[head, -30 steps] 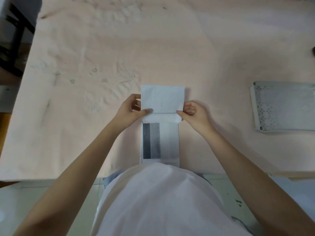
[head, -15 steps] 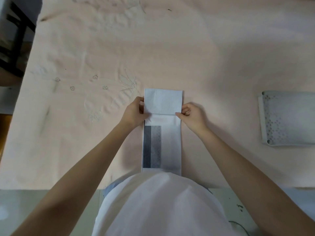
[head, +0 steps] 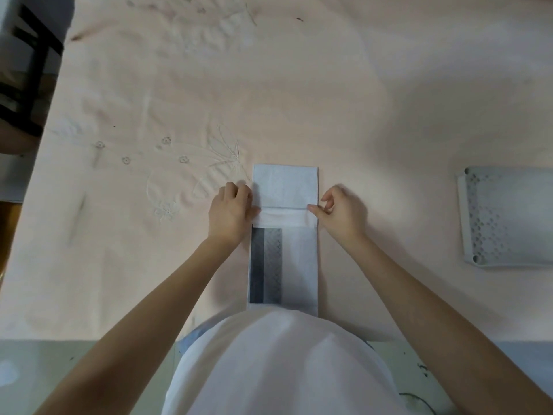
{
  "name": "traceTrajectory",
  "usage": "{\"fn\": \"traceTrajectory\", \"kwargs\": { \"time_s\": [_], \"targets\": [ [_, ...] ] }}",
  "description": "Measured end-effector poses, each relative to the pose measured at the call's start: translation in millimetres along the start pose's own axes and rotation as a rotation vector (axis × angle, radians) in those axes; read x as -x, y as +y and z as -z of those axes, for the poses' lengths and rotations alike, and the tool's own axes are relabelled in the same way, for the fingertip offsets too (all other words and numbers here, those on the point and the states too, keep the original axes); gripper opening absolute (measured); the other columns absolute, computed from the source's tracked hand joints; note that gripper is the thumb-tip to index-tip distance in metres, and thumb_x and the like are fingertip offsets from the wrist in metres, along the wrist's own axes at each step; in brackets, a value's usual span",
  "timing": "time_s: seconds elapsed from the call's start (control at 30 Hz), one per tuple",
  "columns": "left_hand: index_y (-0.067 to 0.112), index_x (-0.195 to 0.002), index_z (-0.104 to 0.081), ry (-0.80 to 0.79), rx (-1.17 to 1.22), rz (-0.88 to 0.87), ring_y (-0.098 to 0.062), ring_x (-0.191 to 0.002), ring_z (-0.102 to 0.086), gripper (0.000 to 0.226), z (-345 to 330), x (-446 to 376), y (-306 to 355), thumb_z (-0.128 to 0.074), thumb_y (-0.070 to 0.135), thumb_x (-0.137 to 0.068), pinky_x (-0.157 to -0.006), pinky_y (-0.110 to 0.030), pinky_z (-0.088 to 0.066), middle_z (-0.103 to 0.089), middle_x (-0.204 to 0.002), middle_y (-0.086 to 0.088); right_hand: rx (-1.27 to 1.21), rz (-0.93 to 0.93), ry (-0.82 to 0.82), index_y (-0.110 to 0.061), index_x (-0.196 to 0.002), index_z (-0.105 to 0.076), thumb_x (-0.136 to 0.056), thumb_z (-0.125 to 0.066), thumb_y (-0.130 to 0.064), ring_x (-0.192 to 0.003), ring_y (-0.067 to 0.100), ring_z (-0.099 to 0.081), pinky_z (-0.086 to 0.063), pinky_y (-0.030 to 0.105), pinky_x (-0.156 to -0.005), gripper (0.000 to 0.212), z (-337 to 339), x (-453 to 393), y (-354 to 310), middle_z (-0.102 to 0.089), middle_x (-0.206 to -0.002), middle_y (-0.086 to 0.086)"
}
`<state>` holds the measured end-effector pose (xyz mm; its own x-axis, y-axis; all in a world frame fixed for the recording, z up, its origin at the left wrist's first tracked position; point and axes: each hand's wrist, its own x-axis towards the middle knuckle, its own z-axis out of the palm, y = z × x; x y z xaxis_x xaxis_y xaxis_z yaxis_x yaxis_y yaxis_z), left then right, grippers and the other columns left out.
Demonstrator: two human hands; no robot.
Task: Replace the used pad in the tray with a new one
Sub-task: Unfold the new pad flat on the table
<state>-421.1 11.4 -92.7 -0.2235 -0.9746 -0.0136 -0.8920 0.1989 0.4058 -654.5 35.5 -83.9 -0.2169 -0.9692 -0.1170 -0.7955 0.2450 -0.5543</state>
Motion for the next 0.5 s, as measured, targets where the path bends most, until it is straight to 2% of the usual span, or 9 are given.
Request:
{"fn": "traceTrajectory", "kwargs": {
  "time_s": [0.07, 0.1, 0.13, 0.17, 0.2, 0.27, 0.37, 0.5],
  "targets": [
    [0.002, -0.091, -0.060, 0.074, -0.039, -0.105, -0.037, -0.078, -0.057, 0.029, 3.2, 2.6, -4.4, -0.077, 0.016, -0.072, -0.065, -0.040, -0.047, -0.057, -0.092, -0.018, 0.008, 0.147, 0.037, -0.002, -0.088, -0.063, -0.070, -0.081, -0.023, -0.077, 0.023, -0.061, -0.033, 0.003, -0.065, 0.032, 1.0, 1.3, 2.2, -0.061, -0.089, 0.010],
    [0.004, -0.095, -0.061, 0.109, -0.060, -0.163, -0.036, -0.083, -0.058, 0.030, 5.7, 4.3, -6.4, -0.075, 0.019, -0.074, -0.068, -0.040, -0.048, -0.058, -0.098, -0.018, 0.034, 0.225, 0.036, -0.004, -0.095, -0.065, -0.069, -0.081, -0.025, -0.085, 0.024, -0.062, -0.036, 0.007, -0.071, 0.037, 2.4, 2.2, 3.3, -0.060, -0.097, 0.010],
    [0.007, -0.101, -0.060, 0.131, -0.079, -0.232, -0.036, -0.090, -0.058, 0.031, 8.1, 5.7, -8.4, -0.071, 0.023, -0.077, -0.072, -0.040, -0.048, -0.058, -0.105, -0.018, 0.057, 0.291, 0.006, -0.007, -0.104, -0.065, -0.068, -0.080, -0.031, -0.097, 0.024, -0.060, -0.043, 0.018, -0.080, 0.045, 4.5, 2.2, 4.1, -0.060, -0.108, 0.009],
    [0.009, -0.107, -0.058, 0.130, -0.087, -0.304, -0.034, -0.099, -0.056, 0.035, 9.6, 6.6, -10.5, -0.067, 0.029, -0.079, -0.078, -0.040, -0.047, -0.057, -0.113, -0.017, 0.081, 0.342, -0.054, -0.010, -0.114, -0.063, -0.068, -0.079, -0.036, -0.111, 0.023, -0.055, -0.042, 0.029, -0.090, 0.055, 6.2, 1.5, 6.2, -0.057, -0.121, 0.007],
    [0.012, -0.114, -0.058, 0.094, -0.085, -0.369, -0.031, -0.111, -0.053, 0.042, 10.2, 7.0, -12.8, -0.065, 0.036, -0.081, -0.085, -0.039, -0.044, -0.056, -0.122, -0.015, 0.104, 0.375, -0.128, -0.014, -0.124, -0.059, -0.068, -0.079, -0.041, -0.123, 0.021, -0.047, -0.036, 0.032, -0.099, 0.065, 9.0, 1.3, 7.3, -0.051, -0.134, 0.004],
    [0.015, -0.128, -0.055, -0.043, -0.077, -0.443, -0.025, -0.131, -0.043, 0.057, 9.6, 5.3, -17.5, -0.060, 0.050, -0.083, -0.102, -0.037, -0.036, -0.048, -0.140, -0.010, 0.166, 0.431, -0.245, -0.020, -0.137, -0.047, -0.069, -0.078, -0.046, -0.139, 0.015, -0.030, -0.019, 0.027, -0.110, 0.079, 13.3, -1.0, 8.0, -0.036, -0.150, -0.002],
    [0.012, -0.133, -0.053, -0.192, -0.089, -0.441, -0.025, -0.136, -0.039, 0.068, 6.6, 0.8, -22.1, -0.051, 0.058, -0.083, -0.110, -0.043, -0.034, -0.046, -0.144, -0.008, 0.238, 0.501, -0.292, -0.021, -0.143, -0.039, -0.070, -0.075, -0.052, -0.144, 0.013, -0.020, -0.012, 0.027, -0.115, 0.088, 12.8, -7.4, 9.6, -0.029, -0.154, -0.004],
    [0.011, -0.129, -0.057, -0.225, -0.116, -0.445, -0.026, -0.133, -0.044, 0.065, 5.3, -3.1, -25.0, -0.047, 0.057, -0.083, -0.109, -0.045, -0.037, -0.050, -0.141, -0.008, 0.302, 0.505, -0.325, -0.022, -0.141, -0.041, -0.073, -0.072, -0.054, -0.144, 0.010, -0.018, -0.005, 0.025, -0.115, 0.081, 10.4, -12.4, 11.9, -0.026, -0.155, -0.005]
  ]
}}
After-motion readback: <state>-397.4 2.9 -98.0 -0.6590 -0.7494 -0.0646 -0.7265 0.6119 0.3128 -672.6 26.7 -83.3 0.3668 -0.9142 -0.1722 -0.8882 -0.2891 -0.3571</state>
